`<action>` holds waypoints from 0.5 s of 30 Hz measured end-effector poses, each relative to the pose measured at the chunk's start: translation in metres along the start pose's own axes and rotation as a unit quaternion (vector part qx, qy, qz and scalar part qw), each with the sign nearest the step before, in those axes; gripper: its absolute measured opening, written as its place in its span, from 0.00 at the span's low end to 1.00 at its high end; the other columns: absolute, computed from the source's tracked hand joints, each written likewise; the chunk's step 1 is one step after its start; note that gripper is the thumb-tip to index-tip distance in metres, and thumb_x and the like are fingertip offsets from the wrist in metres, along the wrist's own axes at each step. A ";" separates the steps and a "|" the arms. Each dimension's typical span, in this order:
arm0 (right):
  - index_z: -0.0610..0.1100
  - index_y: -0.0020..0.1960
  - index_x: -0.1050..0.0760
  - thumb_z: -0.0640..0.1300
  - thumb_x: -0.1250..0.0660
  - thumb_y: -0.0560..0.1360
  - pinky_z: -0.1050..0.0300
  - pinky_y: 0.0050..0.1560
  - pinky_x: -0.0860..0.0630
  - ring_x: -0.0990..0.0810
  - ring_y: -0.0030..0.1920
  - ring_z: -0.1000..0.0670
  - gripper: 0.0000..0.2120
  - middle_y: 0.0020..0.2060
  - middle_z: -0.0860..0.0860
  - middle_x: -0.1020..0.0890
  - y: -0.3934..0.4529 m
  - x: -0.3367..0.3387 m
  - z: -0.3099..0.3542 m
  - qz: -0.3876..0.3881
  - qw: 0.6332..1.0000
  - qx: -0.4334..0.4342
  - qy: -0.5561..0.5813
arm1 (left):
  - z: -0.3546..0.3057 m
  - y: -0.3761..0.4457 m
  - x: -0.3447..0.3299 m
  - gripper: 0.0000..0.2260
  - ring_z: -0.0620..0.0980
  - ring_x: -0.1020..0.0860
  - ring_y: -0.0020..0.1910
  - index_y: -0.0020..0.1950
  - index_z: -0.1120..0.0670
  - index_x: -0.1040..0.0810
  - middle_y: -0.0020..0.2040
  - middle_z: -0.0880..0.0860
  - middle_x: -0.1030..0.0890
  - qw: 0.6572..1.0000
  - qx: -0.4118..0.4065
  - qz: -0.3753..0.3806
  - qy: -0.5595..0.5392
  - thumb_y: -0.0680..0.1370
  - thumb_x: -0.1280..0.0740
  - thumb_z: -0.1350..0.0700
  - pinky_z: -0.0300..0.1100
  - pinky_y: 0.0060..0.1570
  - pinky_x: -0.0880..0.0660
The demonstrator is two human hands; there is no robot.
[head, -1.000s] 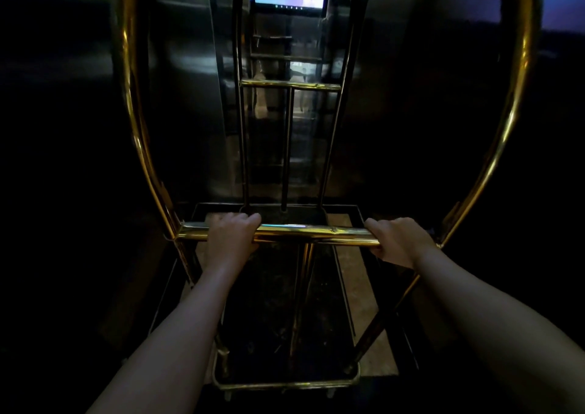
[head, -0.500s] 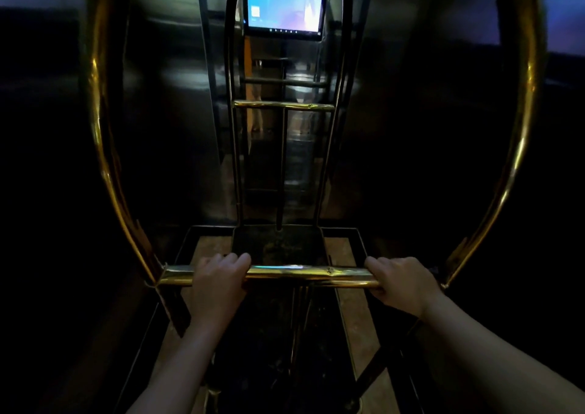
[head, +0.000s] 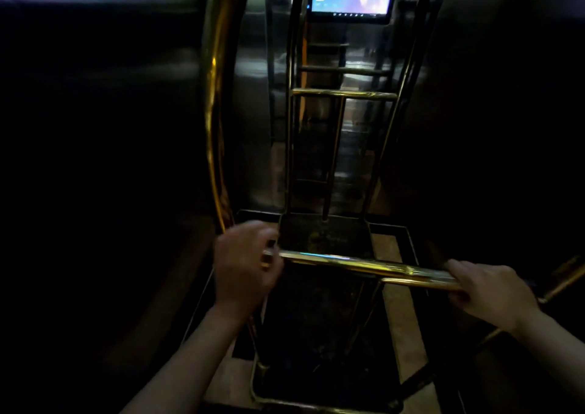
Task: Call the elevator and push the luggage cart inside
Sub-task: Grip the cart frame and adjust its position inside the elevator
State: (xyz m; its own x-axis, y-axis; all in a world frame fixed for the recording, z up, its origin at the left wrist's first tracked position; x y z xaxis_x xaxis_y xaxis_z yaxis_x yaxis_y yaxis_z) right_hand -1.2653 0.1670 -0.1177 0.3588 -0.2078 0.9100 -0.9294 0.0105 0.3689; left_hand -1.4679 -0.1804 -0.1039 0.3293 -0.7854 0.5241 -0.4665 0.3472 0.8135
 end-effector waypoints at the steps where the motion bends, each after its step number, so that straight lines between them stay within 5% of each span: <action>1: 0.47 0.45 0.30 0.41 0.18 0.53 0.61 0.22 0.34 0.24 0.23 0.49 0.28 0.30 0.49 0.21 -0.001 0.000 -0.001 0.000 1.000 0.001 0.000 | 0.012 0.002 0.013 0.11 0.55 0.29 0.49 0.51 0.58 0.27 0.48 0.60 0.23 0.996 0.049 -0.078 0.018 0.72 0.33 0.56 0.45 0.50 0.36; 3: 0.46 0.46 0.30 0.41 0.18 0.52 0.61 0.22 0.33 0.24 0.23 0.48 0.28 0.30 0.48 0.21 0.000 -0.001 0.000 -0.005 1.000 0.004 -0.007 | 0.036 0.010 0.028 0.16 0.54 0.30 0.50 0.55 0.59 0.30 0.51 0.62 0.27 0.976 0.168 -0.135 -0.017 0.72 0.32 0.52 0.40 0.49 0.35; 6: 0.44 0.44 0.26 0.43 0.18 0.52 0.60 0.22 0.34 0.24 0.23 0.48 0.25 0.29 0.49 0.22 0.001 0.001 0.000 0.000 1.000 -0.003 -0.009 | 0.051 0.025 0.017 0.22 0.45 0.25 0.51 0.60 0.51 0.33 0.55 0.52 0.24 0.940 0.296 -0.008 -0.171 0.71 0.30 0.46 0.41 0.47 0.25; 8: 0.45 0.44 0.26 0.43 0.18 0.53 0.61 0.24 0.35 0.24 0.24 0.48 0.24 0.30 0.50 0.22 -0.001 0.000 0.000 -0.005 1.000 -0.012 -0.011 | 0.046 0.030 0.005 0.13 0.47 0.21 0.43 0.52 0.51 0.29 0.45 0.51 0.21 0.917 0.314 0.020 -0.246 0.72 0.29 0.50 0.52 0.44 0.20; 10: 0.45 0.44 0.26 0.44 0.20 0.54 0.61 0.25 0.34 0.23 0.25 0.48 0.22 0.31 0.50 0.21 -0.001 0.000 0.002 -0.011 1.000 -0.023 -0.007 | 0.044 0.030 -0.002 0.08 0.54 0.20 0.38 0.45 0.50 0.28 0.39 0.56 0.21 0.901 0.331 -0.031 -0.279 0.73 0.29 0.53 0.59 0.43 0.21; 15: 0.44 0.44 0.26 0.49 0.31 0.65 0.57 0.28 0.30 0.23 0.27 0.45 0.12 0.31 0.47 0.21 -0.004 -0.002 0.009 -0.050 0.996 -0.069 -0.017 | 0.042 0.032 -0.009 0.07 0.55 0.22 0.33 0.40 0.44 0.31 0.35 0.57 0.23 0.904 0.331 -0.090 -0.256 0.73 0.32 0.50 0.58 0.36 0.22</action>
State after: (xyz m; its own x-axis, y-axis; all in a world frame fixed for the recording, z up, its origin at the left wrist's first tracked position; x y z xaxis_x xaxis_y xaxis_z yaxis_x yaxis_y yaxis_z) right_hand -1.2631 0.1587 -0.1231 0.4434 -0.2484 0.8612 -0.8677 0.1221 0.4819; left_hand -1.5203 -0.1844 -0.0933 0.1044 -0.9916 0.0758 -0.8882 -0.0586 0.4557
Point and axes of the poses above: each hand's wrist, its own y-axis towards the middle knuckle, its own x-axis out of the back of the hand, z = x × y, the point moved 1 cm from there along y, towards the middle knuckle
